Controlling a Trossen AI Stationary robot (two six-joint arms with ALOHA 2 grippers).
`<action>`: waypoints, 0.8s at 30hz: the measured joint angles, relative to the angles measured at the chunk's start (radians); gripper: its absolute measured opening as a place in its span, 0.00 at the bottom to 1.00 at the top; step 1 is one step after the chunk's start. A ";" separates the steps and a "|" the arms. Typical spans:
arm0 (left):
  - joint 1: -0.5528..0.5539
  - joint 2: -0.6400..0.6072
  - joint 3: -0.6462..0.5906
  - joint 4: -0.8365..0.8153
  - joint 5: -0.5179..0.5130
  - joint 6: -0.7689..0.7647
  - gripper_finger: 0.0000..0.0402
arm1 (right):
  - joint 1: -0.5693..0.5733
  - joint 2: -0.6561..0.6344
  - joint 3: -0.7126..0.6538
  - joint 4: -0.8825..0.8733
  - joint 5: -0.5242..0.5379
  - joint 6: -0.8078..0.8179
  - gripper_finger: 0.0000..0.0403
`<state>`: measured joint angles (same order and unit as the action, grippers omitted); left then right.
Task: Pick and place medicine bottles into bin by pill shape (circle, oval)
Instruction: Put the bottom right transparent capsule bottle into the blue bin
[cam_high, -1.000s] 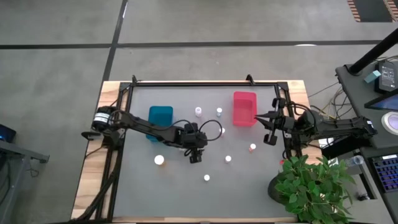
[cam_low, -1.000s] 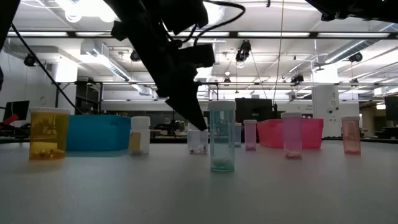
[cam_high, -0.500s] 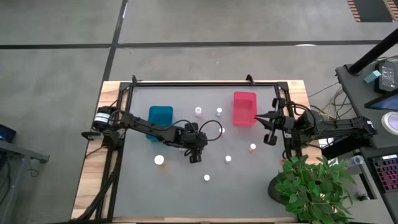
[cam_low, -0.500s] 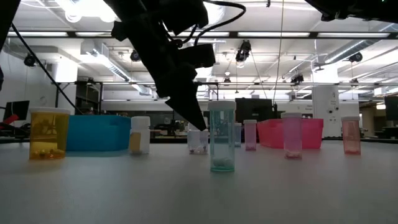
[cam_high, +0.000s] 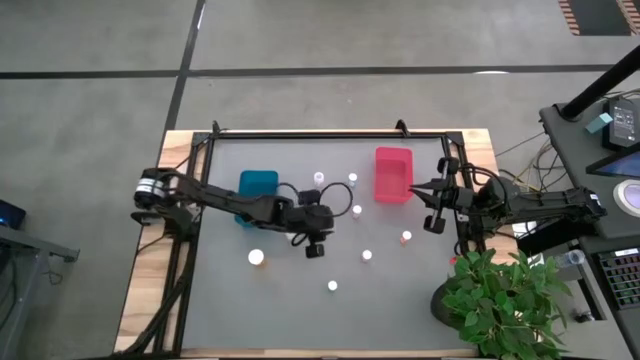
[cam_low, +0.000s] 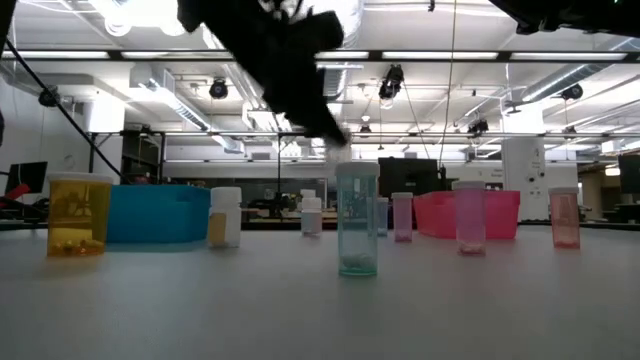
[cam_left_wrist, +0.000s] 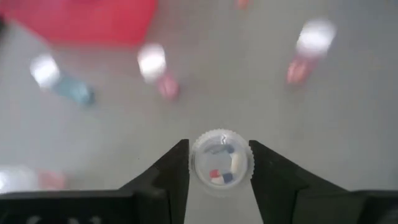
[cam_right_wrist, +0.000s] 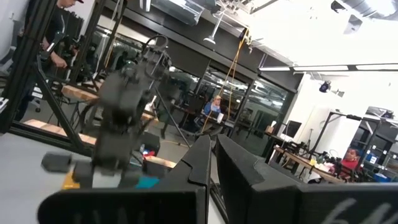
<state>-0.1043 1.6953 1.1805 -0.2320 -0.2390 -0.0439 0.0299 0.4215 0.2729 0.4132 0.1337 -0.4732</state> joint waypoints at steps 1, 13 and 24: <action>0.000 -0.023 -0.001 0.037 0.005 0.018 0.32 | 0.000 0.000 0.000 -0.001 0.000 0.000 0.04; 0.000 -0.221 -0.029 0.596 0.128 0.157 0.31 | -0.003 0.000 0.000 -0.012 0.005 -0.010 0.04; -0.001 -0.192 -0.029 0.848 0.206 0.038 0.31 | -0.005 0.000 0.000 -0.015 0.026 -0.010 0.04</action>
<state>-0.1051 1.5031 1.1515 0.6157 -0.0332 -0.0064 0.0254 0.4217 0.2726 0.3987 0.1596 -0.4828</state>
